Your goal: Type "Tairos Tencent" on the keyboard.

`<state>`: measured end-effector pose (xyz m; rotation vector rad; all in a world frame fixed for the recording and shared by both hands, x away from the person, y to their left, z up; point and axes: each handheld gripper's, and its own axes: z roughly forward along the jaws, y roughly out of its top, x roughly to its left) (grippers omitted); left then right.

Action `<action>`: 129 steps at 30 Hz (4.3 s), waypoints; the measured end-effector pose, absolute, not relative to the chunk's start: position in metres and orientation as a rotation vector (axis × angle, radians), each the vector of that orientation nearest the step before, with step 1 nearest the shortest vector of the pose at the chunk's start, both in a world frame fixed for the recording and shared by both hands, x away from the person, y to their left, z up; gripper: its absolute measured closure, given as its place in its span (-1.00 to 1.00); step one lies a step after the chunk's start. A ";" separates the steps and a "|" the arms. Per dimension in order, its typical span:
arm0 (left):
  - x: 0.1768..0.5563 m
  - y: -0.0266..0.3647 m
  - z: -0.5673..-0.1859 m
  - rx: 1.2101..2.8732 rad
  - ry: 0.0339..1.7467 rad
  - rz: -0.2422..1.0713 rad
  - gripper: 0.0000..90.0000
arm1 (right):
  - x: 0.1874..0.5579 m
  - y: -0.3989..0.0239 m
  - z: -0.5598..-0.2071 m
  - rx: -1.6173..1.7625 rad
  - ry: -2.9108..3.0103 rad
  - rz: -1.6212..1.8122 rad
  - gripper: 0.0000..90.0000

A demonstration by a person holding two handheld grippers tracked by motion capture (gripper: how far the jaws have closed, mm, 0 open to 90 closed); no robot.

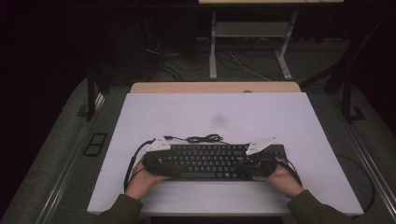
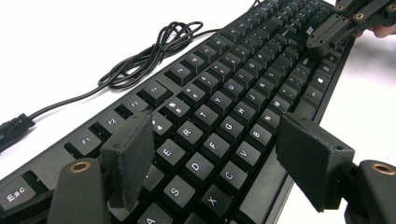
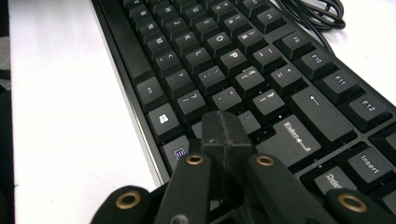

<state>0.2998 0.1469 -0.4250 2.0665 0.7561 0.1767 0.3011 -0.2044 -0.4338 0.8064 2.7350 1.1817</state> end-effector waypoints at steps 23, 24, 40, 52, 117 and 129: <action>0.300 0.150 -0.427 2.060 0.763 0.175 -0.19 | 0.310 -0.194 -0.426 0.874 2.665 1.359 0.13; 0.300 0.150 -0.427 2.058 0.763 0.176 -0.15 | 0.311 -0.193 -0.426 0.876 2.658 1.364 0.09; 0.303 0.153 -0.426 2.053 0.804 0.202 0.61 | 0.325 -0.177 -0.424 0.909 2.631 1.413 -0.25; 0.307 0.150 -0.428 2.083 0.823 0.229 0.97 | 0.333 -0.162 -0.425 0.903 2.628 1.439 -0.30; 0.306 0.148 -0.427 2.080 0.816 0.197 0.50 | 0.340 -0.151 -0.419 0.901 2.633 1.435 -0.36; 0.302 0.153 -0.426 2.069 0.815 0.190 0.01 | 0.345 -0.138 -0.416 0.878 2.632 1.450 -0.14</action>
